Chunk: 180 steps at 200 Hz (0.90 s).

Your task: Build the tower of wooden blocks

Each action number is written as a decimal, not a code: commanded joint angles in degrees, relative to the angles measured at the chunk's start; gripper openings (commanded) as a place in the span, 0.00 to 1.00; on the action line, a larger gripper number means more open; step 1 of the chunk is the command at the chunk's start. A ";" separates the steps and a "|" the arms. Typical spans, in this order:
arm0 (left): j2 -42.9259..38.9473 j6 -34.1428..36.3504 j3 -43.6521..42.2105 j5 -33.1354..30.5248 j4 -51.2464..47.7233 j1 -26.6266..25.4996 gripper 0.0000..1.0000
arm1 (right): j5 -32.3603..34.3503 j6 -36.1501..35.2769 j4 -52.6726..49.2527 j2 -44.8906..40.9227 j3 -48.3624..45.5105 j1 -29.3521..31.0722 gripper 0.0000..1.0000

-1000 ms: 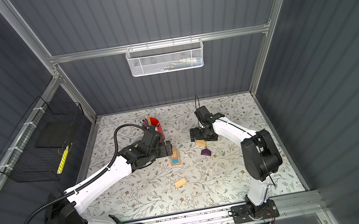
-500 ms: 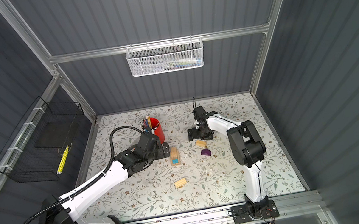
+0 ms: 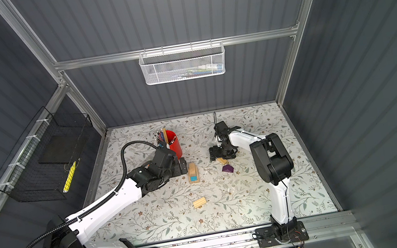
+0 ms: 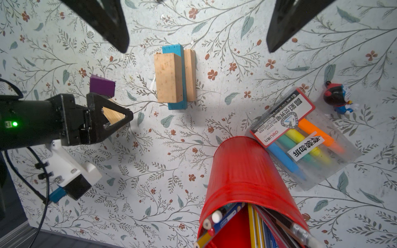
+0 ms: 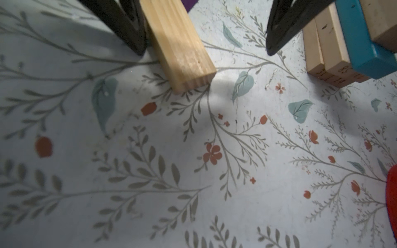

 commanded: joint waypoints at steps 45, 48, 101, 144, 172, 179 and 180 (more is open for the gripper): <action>0.12 -1.16 0.66 -1.19 -0.65 0.40 1.00 | 7.55 1.53 -1.79 -3.07 -3.70 4.10 0.77; 0.08 -1.16 0.70 -1.24 -0.71 0.39 1.00 | 7.96 1.77 -1.69 -2.96 -3.63 4.19 0.76; -0.88 -2.85 -0.01 -1.97 -0.36 0.40 1.00 | 13.03 3.37 -2.39 0.14 -0.52 5.18 0.67; -1.11 -3.20 -0.42 -2.78 -0.50 0.51 1.00 | 15.75 4.07 -2.62 1.72 0.75 5.48 0.56; -0.89 -3.26 -0.42 -2.86 -0.55 0.59 1.00 | 15.46 4.20 -2.26 2.67 1.22 5.61 0.51; -0.84 -3.27 -0.46 -2.96 -0.62 0.62 1.00 | 15.77 4.52 -2.48 2.94 1.47 5.72 0.50; -0.84 -3.30 -0.44 -2.95 -0.58 0.61 1.00 | 15.85 4.56 -2.45 2.96 1.48 5.73 0.50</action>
